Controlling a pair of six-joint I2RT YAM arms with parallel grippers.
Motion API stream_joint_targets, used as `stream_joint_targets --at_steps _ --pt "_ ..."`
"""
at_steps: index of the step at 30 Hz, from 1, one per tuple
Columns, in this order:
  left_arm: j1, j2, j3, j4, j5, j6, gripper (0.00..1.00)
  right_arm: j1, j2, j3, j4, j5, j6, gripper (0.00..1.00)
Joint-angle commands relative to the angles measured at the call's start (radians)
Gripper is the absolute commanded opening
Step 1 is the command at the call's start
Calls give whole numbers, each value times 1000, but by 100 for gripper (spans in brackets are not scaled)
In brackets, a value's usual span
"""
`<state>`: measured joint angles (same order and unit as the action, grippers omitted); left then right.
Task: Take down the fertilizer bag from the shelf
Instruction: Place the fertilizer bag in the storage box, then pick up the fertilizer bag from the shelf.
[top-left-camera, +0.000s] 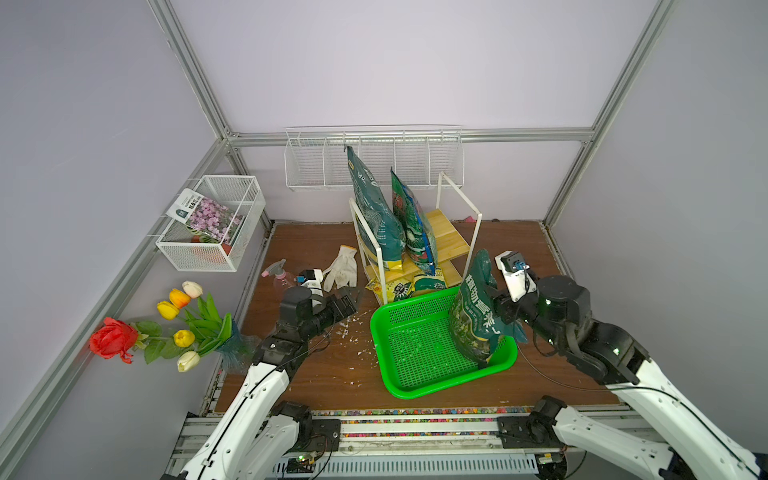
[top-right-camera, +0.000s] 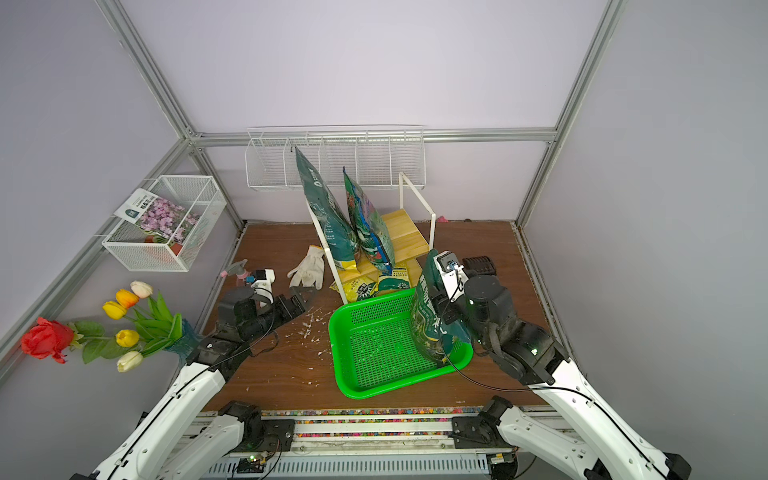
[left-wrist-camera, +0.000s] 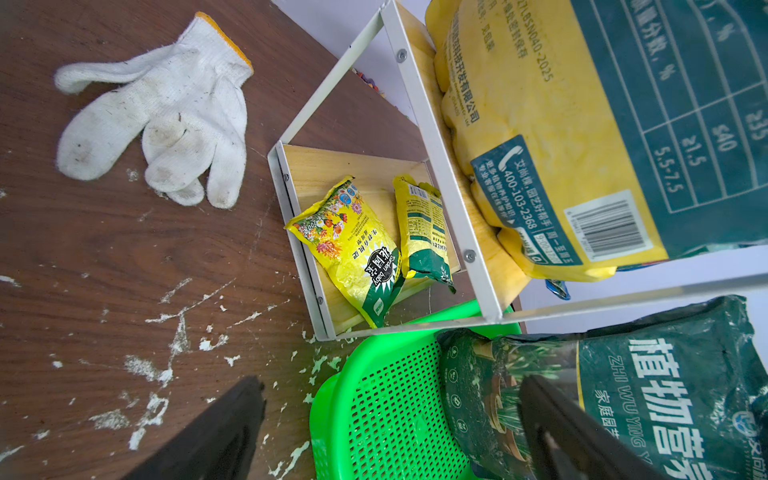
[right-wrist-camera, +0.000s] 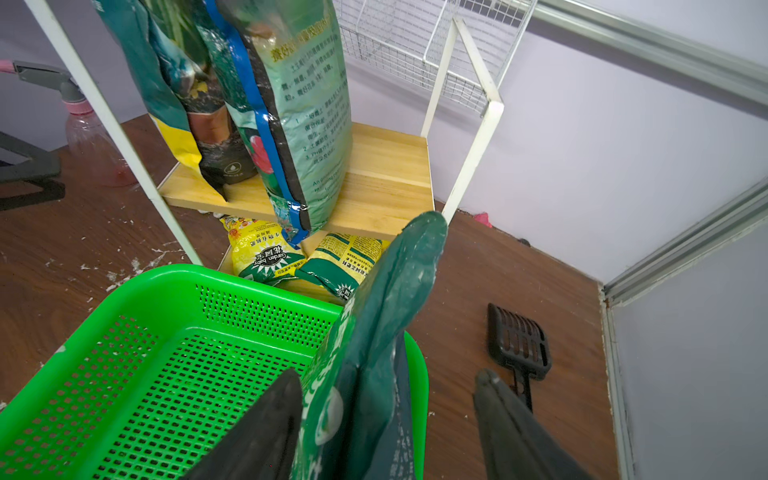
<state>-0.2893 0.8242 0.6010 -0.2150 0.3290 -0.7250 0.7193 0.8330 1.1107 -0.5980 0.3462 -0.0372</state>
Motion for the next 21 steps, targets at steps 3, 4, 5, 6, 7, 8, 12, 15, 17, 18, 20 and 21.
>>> stream_joint_targets --at_steps 3,4,5,6,7,8,12,15,17,18,20,21 --pt "-4 -10 -15 19 -6 -2 100 -4 31 76 -10 -35 7 75" --pt "-4 -11 -15 18 -6 -2 100 -3 41 92 -11 -39 3 76" --pt "-4 -11 -14 19 -6 -2 100 -4 54 112 -12 -45 -4 76" --pt "-4 -12 -14 19 -8 -2 100 -3 65 132 -14 -51 -10 76" --pt "-4 -11 -12 20 -10 1 100 -4 82 157 -12 -59 -16 77" --pt "-4 -10 -10 19 -9 1 100 -4 103 187 -12 -67 -23 77" --pt "-4 -1 -1 22 -6 3 100 -4 193 303 -14 -118 -38 75" --pt "-4 0 -1 27 -6 -1 100 -4 264 377 -12 -166 -40 74" --pt "-4 1 -1 29 -7 -1 100 -3 312 430 -8 -196 -34 72" --pt "-5 1 -1 29 -7 2 100 -3 332 452 -6 -210 -31 72" --pt "-4 6 1 27 -5 3 100 -4 379 509 -2 -240 -19 71" --pt "-5 6 2 27 -5 5 100 -3 398 531 -2 -251 -17 71"
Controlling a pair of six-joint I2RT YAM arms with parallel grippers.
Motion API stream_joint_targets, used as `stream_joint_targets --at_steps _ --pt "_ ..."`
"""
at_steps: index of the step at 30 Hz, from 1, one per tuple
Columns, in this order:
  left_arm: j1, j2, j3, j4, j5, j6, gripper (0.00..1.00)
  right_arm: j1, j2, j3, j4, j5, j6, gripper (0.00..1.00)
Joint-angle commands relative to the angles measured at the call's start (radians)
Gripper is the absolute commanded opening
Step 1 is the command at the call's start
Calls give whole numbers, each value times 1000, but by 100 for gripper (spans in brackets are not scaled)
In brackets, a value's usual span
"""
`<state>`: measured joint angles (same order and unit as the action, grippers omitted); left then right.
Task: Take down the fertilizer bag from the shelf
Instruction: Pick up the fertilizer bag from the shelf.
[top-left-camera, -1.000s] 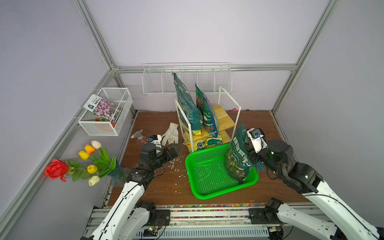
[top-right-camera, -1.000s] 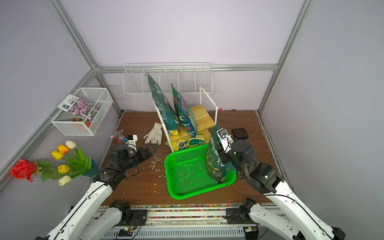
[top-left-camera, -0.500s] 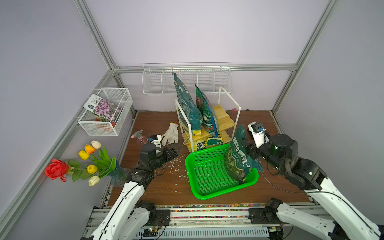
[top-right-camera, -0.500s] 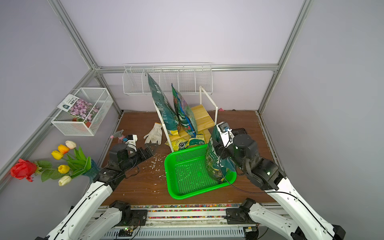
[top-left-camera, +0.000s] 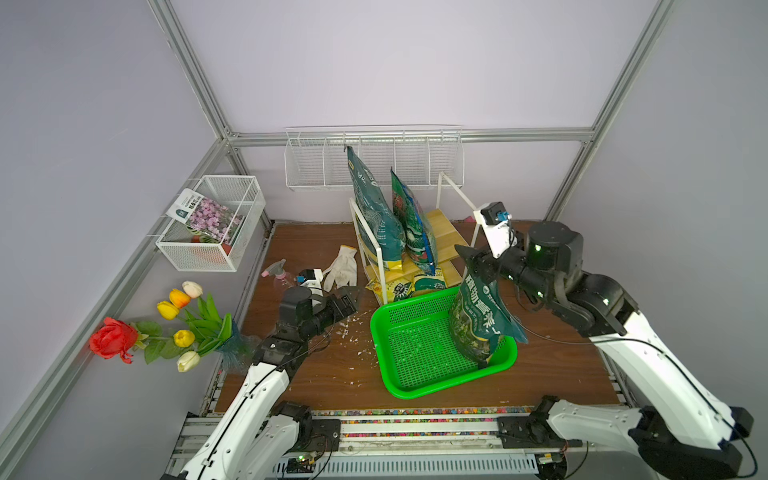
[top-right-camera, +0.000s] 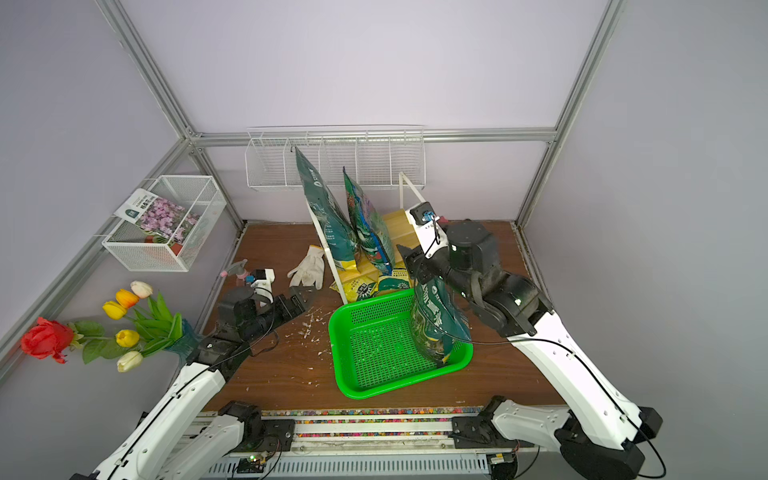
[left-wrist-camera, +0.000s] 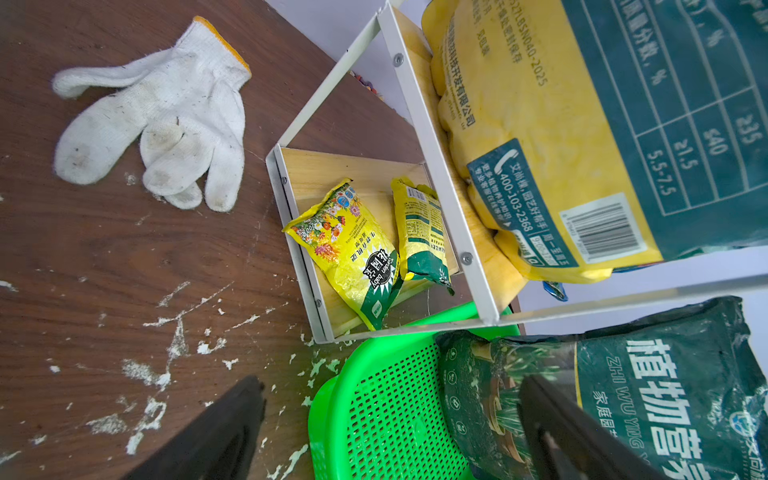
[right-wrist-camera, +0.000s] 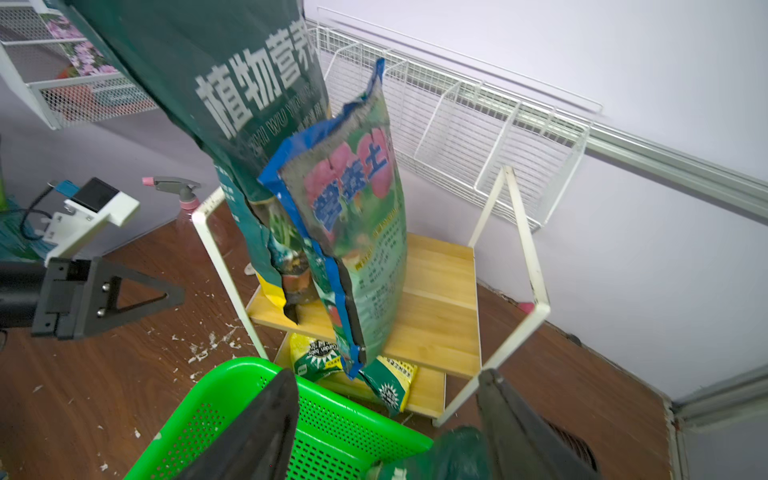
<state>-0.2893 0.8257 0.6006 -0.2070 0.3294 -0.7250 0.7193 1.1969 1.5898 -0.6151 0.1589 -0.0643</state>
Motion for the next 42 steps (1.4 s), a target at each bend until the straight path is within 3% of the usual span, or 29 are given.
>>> stream_joint_targets --at_steps 1,10,20,36,42 --pt "-4 5 2 19 -6 4 100 -2 57 77 19 -76 15 71" --pt "-4 9 -2 20 -9 15 100 12 200 204 81 -117 23 70" --pt "-4 14 -7 19 -11 27 100 20 344 324 124 -71 45 66" --pt "-5 -35 -32 1 -26 39 100 46 462 380 130 -38 70 61" --pt "-4 -35 -35 2 -26 41 100 50 486 388 125 7 77 54"
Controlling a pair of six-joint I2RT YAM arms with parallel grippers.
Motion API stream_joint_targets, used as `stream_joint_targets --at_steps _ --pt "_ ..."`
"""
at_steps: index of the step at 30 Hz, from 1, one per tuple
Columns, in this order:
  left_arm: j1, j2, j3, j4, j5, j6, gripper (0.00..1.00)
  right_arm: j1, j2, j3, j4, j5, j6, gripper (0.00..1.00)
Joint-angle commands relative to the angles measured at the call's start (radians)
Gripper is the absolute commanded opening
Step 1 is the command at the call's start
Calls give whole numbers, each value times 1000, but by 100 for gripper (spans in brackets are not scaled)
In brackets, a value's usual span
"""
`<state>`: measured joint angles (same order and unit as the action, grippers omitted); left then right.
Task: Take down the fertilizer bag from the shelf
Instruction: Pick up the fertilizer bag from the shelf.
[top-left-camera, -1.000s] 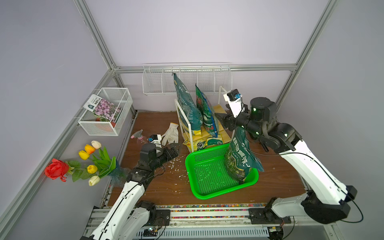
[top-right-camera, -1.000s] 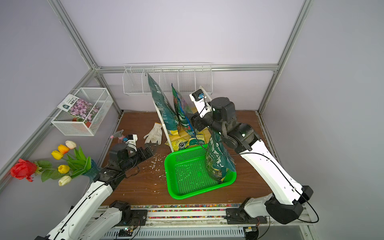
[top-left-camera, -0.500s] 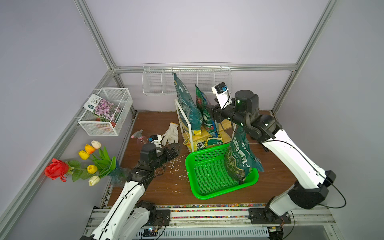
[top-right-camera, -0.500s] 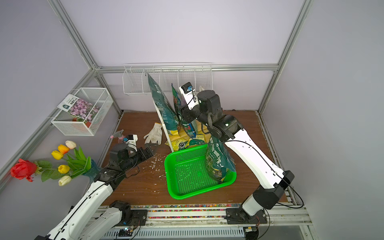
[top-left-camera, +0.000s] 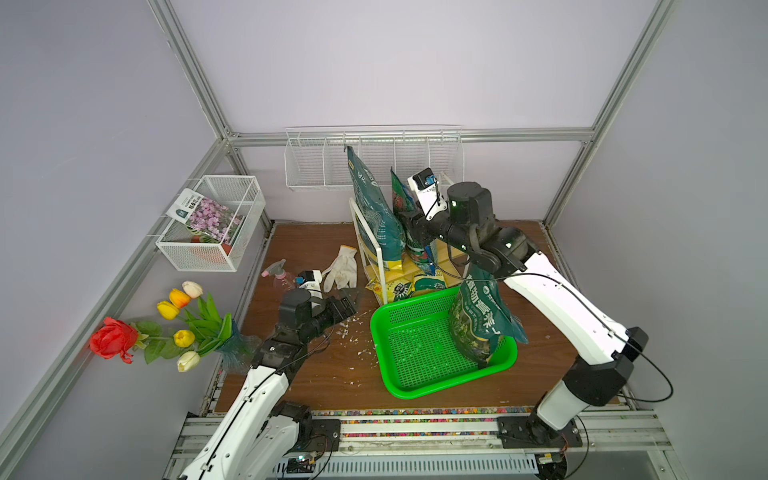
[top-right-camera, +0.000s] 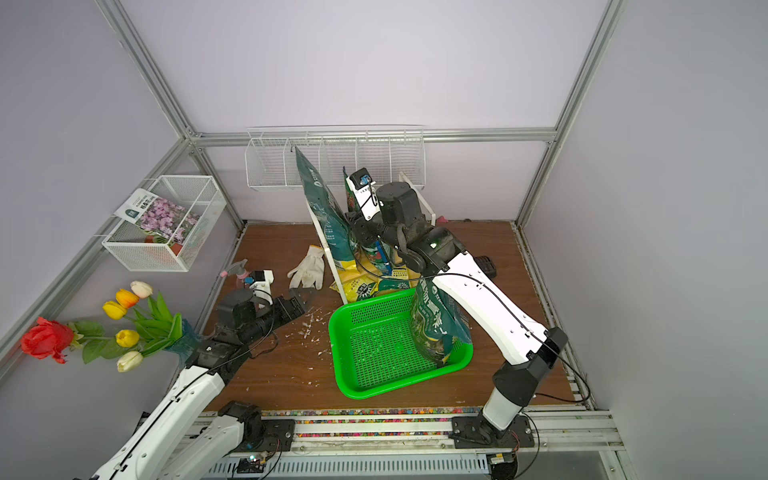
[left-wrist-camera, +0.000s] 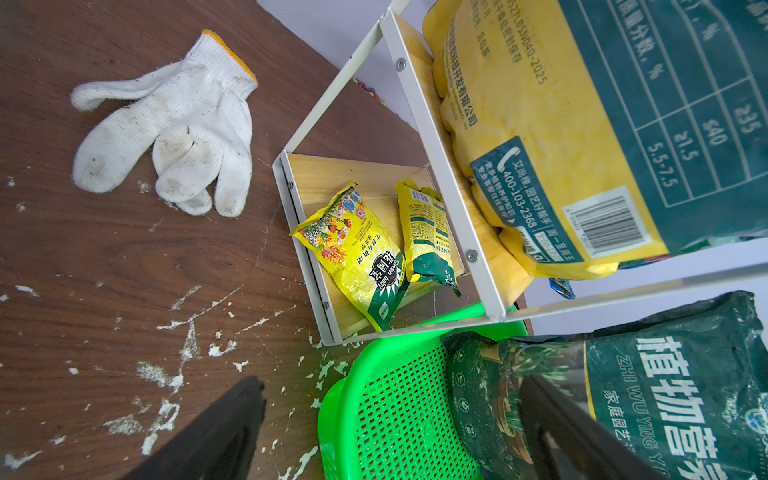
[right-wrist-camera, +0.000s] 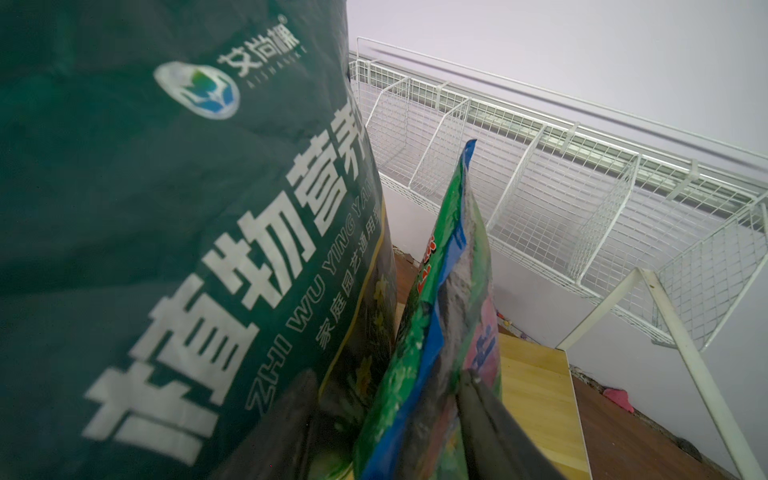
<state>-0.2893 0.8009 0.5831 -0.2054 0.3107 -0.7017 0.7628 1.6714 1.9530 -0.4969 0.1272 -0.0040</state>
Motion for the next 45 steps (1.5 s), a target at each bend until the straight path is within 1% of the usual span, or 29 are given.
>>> stream_joint_targets --at_steps 1,2,5,7,9,11,12,19,33,45 --pt "-4 -11 -17 0 -8 19 100 6 16 29 4 44 18 49" --pt "-5 -10 -17 1 -7 17 100 6 22 34 -3 47 19 44" --pt "-4 -10 -17 1 -8 17 100 6 39 56 -26 51 22 36" --pt "-5 -13 -17 1 -7 19 100 7 44 61 -31 52 24 26" --pt "-4 -12 -17 1 -10 19 100 7 44 62 -29 53 25 13" --pt "-5 -12 -17 0 -9 19 100 6 41 63 -27 57 25 3" --pt "-5 -12 -17 1 -8 18 100 6 39 64 -25 58 25 0" --pt "-5 -19 -23 -1 -10 17 100 6 33 92 -15 89 10 0" --pt "-4 -10 -29 16 -7 11 100 7 35 281 -27 130 -79 0" --pt "-5 11 -5 23 0 10 100 7 -58 269 -90 134 -78 0"
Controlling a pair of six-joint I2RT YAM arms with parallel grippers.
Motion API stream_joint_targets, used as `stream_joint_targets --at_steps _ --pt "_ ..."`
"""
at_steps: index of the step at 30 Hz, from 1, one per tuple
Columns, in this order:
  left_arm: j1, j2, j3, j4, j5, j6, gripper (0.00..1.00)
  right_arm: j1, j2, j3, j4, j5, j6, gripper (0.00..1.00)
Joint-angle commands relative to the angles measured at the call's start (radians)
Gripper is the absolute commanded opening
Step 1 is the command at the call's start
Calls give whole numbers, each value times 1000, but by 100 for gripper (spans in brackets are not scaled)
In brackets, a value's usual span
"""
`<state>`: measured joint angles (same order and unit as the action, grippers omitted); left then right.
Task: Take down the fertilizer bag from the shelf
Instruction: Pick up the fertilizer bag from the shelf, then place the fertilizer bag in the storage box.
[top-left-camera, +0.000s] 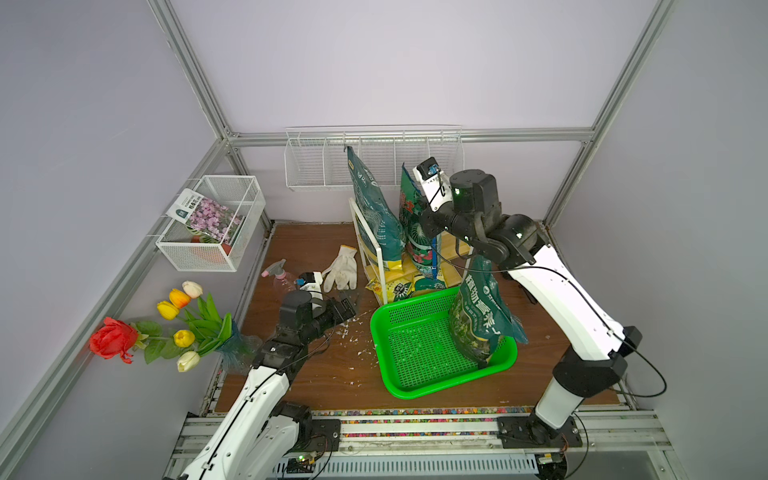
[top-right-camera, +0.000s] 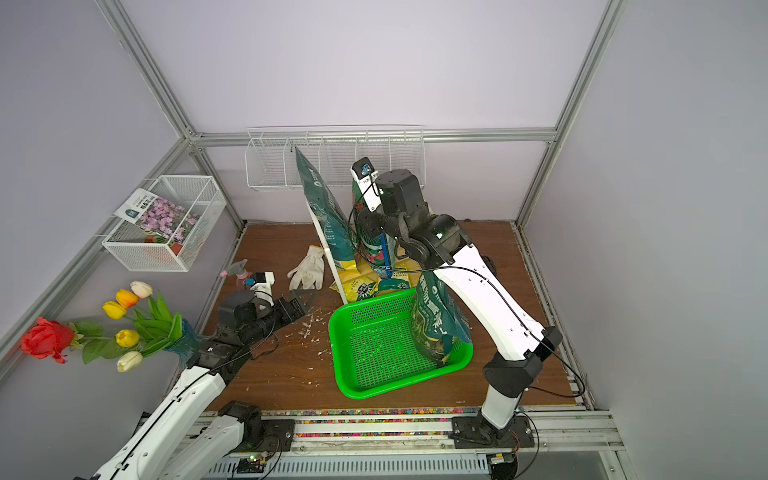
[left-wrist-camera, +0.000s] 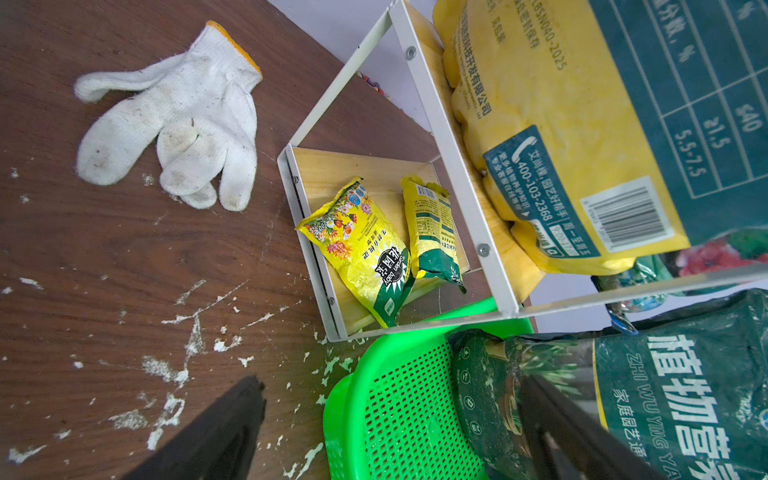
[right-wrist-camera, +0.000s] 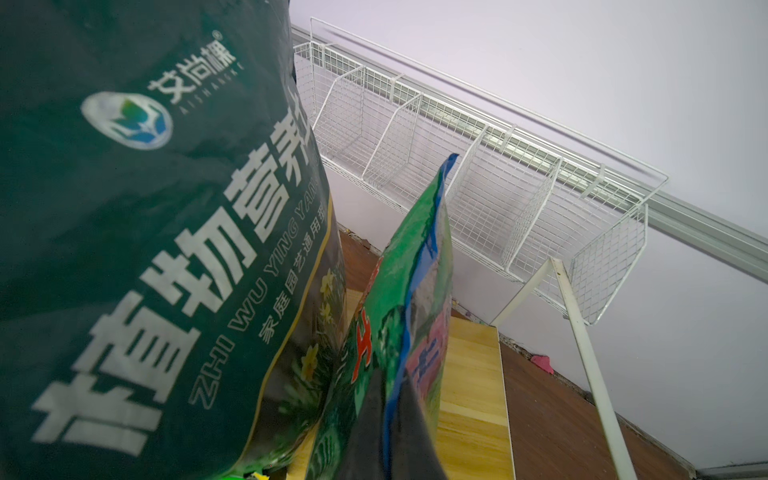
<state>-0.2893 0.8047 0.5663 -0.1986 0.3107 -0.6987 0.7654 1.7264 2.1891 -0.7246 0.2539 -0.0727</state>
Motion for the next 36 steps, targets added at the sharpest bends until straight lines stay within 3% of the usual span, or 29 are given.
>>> stream_joint_targets --at_steps 1,14,36 --pt "-4 8 12 19 3 5 100 5 -126 21 137 2 -9 0" --pt "-5 42 20 45 16 -10 100 20 -336 -183 158 -14 24 0" --pt "-5 38 1 41 -2 -16 100 197 -522 -489 135 180 54 0"
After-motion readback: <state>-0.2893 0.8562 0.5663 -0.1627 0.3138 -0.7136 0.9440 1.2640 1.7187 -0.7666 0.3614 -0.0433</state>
